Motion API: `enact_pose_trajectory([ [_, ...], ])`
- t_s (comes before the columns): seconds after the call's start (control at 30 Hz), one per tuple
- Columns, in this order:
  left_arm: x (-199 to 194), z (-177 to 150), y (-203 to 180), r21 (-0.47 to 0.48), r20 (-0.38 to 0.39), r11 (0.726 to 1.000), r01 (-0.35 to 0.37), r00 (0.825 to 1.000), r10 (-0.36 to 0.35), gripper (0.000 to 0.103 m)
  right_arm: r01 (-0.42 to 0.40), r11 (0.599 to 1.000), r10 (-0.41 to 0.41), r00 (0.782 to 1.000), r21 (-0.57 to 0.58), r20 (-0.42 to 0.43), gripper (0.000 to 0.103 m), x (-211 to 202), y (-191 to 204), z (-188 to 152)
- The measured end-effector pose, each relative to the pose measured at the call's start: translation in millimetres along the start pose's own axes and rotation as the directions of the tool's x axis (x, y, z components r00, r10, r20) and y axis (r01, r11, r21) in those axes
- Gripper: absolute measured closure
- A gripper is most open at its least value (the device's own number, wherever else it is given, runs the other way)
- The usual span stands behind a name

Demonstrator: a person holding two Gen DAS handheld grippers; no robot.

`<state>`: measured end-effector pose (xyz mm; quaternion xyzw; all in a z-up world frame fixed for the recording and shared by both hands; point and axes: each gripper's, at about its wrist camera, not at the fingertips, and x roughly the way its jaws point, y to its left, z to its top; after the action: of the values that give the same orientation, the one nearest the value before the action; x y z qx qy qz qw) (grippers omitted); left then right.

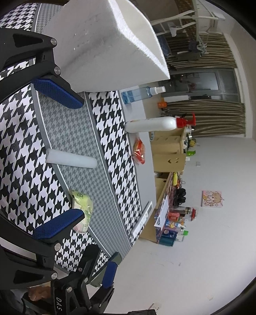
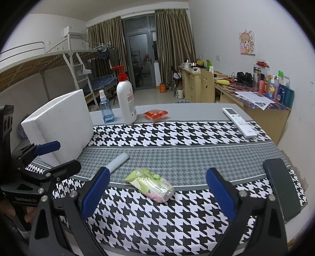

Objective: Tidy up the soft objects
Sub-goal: 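Move the left tool toward the white foam tube while the right tool approaches the green packet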

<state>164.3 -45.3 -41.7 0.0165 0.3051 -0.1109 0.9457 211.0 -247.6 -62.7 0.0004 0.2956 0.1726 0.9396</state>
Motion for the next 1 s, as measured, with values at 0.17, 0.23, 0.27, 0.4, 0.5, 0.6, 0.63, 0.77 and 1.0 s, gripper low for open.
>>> enact_pose_trajectory([
  [0.17,8,-2,0,0.0,-0.025,1.0,0.003,1.0,-0.003,0.001,0.0,1.0,0.0,1.0,-0.012,-0.009,0.003,5,0,-1],
  [0.23,11,-2,0,-0.003,-0.034,1.0,0.004,0.999,-0.004,0.001,0.003,1.0,-0.004,1.0,-0.011,-0.019,0.003,9,0,-2],
  [0.27,12,-3,1,-0.004,-0.038,1.0,0.004,0.999,-0.004,0.001,0.004,1.0,-0.004,1.0,-0.01,-0.027,0.003,11,-1,-3],
  [0.4,20,-3,0,-0.003,-0.061,1.0,0.005,0.998,-0.005,0.001,0.009,1.0,-0.01,0.999,-0.006,-0.05,0.003,18,-4,-4],
  [0.5,25,-3,1,-0.002,-0.075,1.0,0.006,0.997,-0.006,0.001,0.007,1.0,-0.007,0.998,-0.003,-0.059,0.003,20,-6,-6],
  [0.6,30,-4,0,0.0,-0.085,1.0,0.008,0.996,-0.008,0.001,0.009,1.0,-0.009,0.998,0.002,-0.063,0.003,22,-8,-8],
  [0.63,31,-5,0,0.002,-0.086,1.0,0.01,0.996,-0.009,0.001,0.01,1.0,-0.009,0.998,0.003,-0.064,0.003,23,-9,-8],
  [0.77,39,-5,-1,0.015,-0.105,1.0,0.022,0.994,-0.02,0.001,0.009,1.0,-0.009,0.998,-0.001,-0.069,0.004,24,-8,-9],
  [1.0,51,-8,0,0.011,-0.142,1.0,0.023,0.99,-0.021,0.008,0.0,1.0,-0.001,0.997,-0.004,-0.08,0.003,27,-9,-9],
])
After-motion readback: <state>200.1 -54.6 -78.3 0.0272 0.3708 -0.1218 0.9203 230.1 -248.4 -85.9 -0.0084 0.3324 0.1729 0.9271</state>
